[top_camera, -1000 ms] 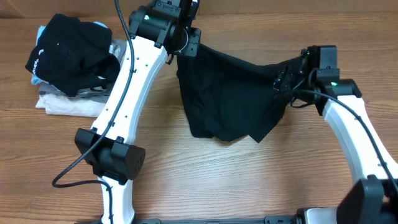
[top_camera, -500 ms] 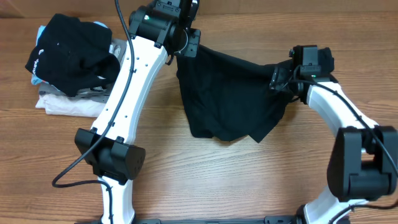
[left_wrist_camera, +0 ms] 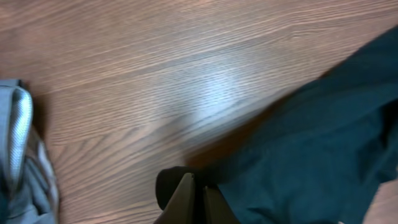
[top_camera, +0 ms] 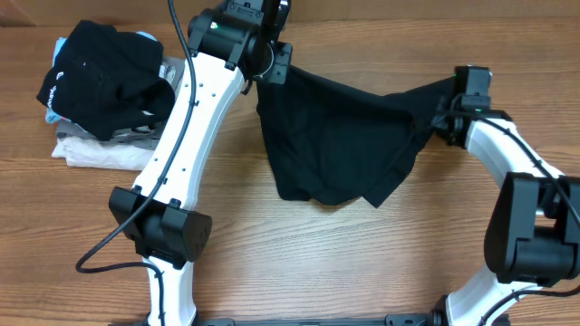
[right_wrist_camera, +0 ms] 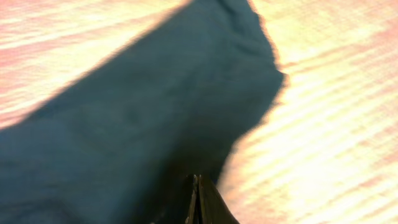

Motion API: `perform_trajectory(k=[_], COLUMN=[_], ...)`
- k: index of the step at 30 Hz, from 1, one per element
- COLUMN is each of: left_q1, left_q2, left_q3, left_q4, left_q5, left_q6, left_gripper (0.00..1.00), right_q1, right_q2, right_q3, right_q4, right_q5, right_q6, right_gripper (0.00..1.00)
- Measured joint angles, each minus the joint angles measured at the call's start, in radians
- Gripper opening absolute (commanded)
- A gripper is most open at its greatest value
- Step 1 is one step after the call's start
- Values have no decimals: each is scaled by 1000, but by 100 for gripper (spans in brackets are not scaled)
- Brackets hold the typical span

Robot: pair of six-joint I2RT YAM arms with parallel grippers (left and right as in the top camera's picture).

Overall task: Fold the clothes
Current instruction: 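Lift the garment with both grippers, spreading it between them, then carry the held garment forward with both grippers, stretching it wide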

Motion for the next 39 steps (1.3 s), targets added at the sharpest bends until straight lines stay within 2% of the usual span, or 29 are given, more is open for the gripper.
perform_trajectory(k=[3, 7, 9, 12, 19, 25, 31, 33, 35, 36, 38, 39], left_q1=[0, 6, 6, 6, 6, 6, 6, 6, 6, 6, 6, 6], left_q2=[0, 0, 0, 0, 0, 0, 0, 0, 0, 0, 0, 0], left_q3=[11, 62, 66, 66, 66, 66, 66, 66, 66, 66, 65, 66], left_q4=[-5, -6, -7, -7, 3, 4, -6, -8, -8, -8, -8, -8], left_q5=[-27, -46, -50, -53, -52, -41, -33, -34, -33, -33, -29, -27], left_q6=[2, 2, 2, 2, 2, 2, 2, 5, 6, 6, 8, 8], left_gripper=[4, 4, 4, 4, 4, 4, 4, 4, 4, 4, 4, 4], right_q1=[-8, -4, -4, -3, 47, 155, 185, 170, 150, 132, 101, 93], right_q2=[4, 6, 6, 7, 7, 42, 110, 110, 110, 110, 110, 110], right_q3=[51, 200, 215, 214, 175, 142, 135, 135, 135, 135, 135, 135], right_q4=[-98, -243, -292, -372, -360, -249, -170, -150, -137, -134, -119, -117], right_q5=[-8, -153, -232, -339, -432, -366, -88, -33, -8, 4, 18, 19], right_q6=[-1, -39, -69, -105, -168, -163, -33, -12, 2, 10, 24, 32], right_gripper=[4, 44, 56, 64, 70, 70, 69, 64, 56, 48, 23, 14])
